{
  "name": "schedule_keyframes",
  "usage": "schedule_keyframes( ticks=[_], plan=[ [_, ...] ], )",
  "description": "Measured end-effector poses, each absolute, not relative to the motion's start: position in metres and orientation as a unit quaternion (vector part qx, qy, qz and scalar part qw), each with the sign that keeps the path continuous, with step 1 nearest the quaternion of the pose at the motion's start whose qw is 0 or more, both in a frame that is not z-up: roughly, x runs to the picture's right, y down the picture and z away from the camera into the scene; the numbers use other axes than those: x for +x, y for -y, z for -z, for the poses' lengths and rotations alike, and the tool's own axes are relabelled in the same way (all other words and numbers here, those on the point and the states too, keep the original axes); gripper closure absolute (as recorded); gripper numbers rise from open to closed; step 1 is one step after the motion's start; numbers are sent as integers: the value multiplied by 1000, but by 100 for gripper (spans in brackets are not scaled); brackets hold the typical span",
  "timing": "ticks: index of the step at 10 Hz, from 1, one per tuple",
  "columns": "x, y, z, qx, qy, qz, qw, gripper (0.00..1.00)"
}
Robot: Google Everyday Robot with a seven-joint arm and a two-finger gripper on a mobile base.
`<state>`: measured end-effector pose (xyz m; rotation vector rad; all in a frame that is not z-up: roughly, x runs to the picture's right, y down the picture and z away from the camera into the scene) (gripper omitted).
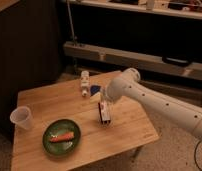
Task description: Place the eraser in the ceramic cup
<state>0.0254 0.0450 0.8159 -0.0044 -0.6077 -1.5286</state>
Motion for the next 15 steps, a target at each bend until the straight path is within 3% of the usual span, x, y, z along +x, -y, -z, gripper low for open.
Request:
schedule_keyframes(
  ticks=[6,15],
  plan=[
    [20,-54,-890,-57,268,734,621,20],
    [27,-90,-924,-124,282,739,599,23]
  ],
)
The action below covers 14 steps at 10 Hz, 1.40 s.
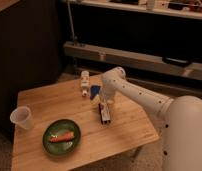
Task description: Place the eraser in the ceramic cup
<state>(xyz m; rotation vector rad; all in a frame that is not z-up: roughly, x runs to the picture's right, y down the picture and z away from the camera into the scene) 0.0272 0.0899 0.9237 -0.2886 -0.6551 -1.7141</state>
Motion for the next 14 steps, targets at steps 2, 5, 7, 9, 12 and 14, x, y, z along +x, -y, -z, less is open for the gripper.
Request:
schedule_keyframes(
  ticks=[2,5,7,9,12,14],
  plan=[
    [28,-93,-926,-132,281,740,597,42],
    [23,-94,-925,-138,276,744,592,73],
    [18,-91,-923,-132,275,745,594,94],
    [11,-80,-909,-100,279,743,600,100],
    [-17,-28,-847,1,293,747,596,100],
    [-51,6,-809,65,306,752,581,100]
  ],
)
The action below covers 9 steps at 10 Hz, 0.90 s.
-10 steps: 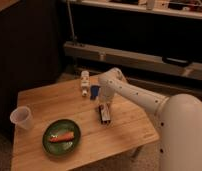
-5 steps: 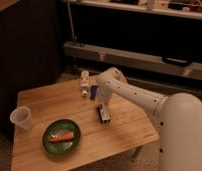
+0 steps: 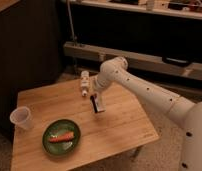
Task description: Place the eraser in the ceramic cup
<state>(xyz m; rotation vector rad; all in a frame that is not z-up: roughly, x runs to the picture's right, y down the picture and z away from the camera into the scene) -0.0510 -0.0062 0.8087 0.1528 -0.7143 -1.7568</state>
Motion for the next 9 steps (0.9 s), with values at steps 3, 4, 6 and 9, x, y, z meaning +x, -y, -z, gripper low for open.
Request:
schedule_keyframes(
  ticks=[3,4,6,9],
  plan=[
    [-138,47,-743,181,339,757,528,100],
    [-166,49,-726,209,350,758,509,100],
    [-222,42,-682,281,376,755,457,100],
    [-300,23,-631,371,400,747,380,100]
  ],
)
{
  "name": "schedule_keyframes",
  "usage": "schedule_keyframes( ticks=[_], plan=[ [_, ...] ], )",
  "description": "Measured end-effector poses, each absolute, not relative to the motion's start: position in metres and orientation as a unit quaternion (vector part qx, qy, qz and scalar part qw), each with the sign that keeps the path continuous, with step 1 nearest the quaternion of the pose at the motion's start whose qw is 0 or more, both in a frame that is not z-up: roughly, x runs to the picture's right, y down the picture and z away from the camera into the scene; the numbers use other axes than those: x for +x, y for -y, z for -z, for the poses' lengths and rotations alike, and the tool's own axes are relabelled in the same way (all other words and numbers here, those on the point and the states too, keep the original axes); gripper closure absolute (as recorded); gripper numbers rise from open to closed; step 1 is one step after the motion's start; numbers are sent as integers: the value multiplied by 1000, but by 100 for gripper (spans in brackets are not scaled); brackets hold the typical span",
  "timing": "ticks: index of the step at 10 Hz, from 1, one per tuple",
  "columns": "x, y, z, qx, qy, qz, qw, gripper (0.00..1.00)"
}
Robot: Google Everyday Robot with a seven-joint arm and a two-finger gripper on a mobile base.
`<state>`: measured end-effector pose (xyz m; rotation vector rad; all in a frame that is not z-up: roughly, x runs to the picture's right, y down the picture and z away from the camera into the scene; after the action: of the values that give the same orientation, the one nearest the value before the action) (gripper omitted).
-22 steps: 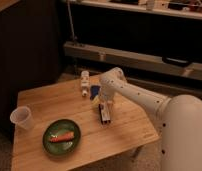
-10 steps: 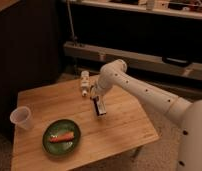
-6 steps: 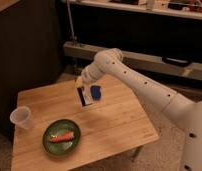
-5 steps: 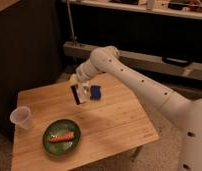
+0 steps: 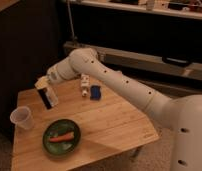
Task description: Place the eraser in the ceramic cup
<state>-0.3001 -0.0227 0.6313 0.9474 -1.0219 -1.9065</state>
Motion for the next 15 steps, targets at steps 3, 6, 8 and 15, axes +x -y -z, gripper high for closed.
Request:
schedule_keyframes(
  ticks=[3,6,8,15],
  plan=[
    [-371,18,-615,435,399,739,325,100],
    [-397,9,-622,466,397,733,297,100],
    [-404,2,-629,471,396,733,291,100],
    [-428,-15,-664,465,385,742,292,100]
  ],
)
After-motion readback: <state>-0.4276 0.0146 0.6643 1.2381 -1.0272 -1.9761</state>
